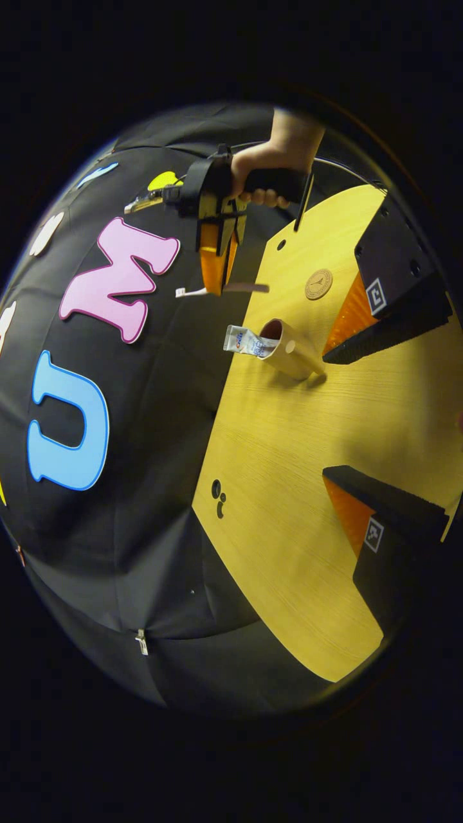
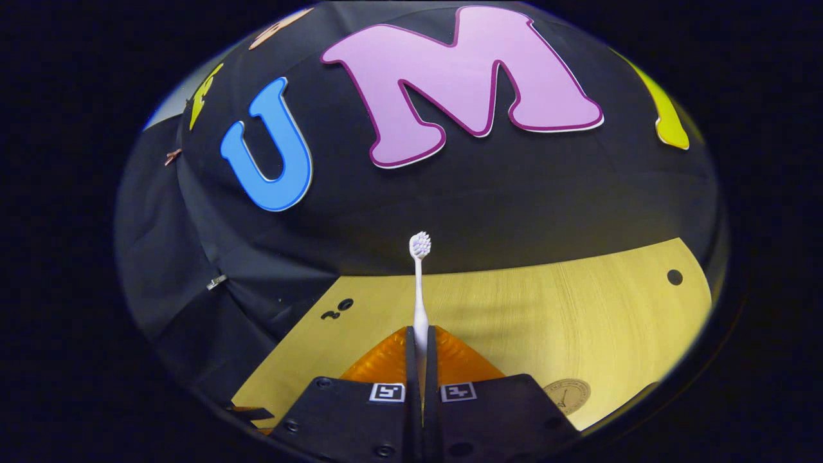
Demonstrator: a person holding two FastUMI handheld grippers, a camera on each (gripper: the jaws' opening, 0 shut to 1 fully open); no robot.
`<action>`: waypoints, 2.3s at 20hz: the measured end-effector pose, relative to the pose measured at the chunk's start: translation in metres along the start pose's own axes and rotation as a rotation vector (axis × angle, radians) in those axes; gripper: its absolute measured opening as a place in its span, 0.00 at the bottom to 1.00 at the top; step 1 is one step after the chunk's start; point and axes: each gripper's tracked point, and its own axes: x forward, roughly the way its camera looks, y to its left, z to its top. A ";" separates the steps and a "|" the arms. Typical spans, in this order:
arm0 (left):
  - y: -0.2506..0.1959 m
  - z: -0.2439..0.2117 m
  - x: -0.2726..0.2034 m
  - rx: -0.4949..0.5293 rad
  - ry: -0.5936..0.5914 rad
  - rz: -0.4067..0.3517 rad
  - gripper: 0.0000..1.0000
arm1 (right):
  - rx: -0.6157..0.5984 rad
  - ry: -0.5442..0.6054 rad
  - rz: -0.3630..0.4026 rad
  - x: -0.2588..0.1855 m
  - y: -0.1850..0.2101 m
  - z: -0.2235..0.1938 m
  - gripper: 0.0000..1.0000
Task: Put the toothbrush and toothpaste on the desktop into the cup, then pick up the cup and place it on the coaster on the desktop.
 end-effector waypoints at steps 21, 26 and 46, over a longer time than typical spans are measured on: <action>-0.001 -0.034 0.017 0.033 0.085 -0.007 0.98 | -0.065 -0.010 -0.005 0.042 -0.020 -0.079 0.14; -0.012 -0.030 0.026 0.055 0.092 -0.025 0.98 | -0.048 -0.022 -0.019 0.013 -0.043 -0.069 0.58; -0.086 -0.001 0.126 0.259 0.259 -0.224 0.97 | 0.026 -0.090 -0.441 -0.154 -0.303 -0.019 0.98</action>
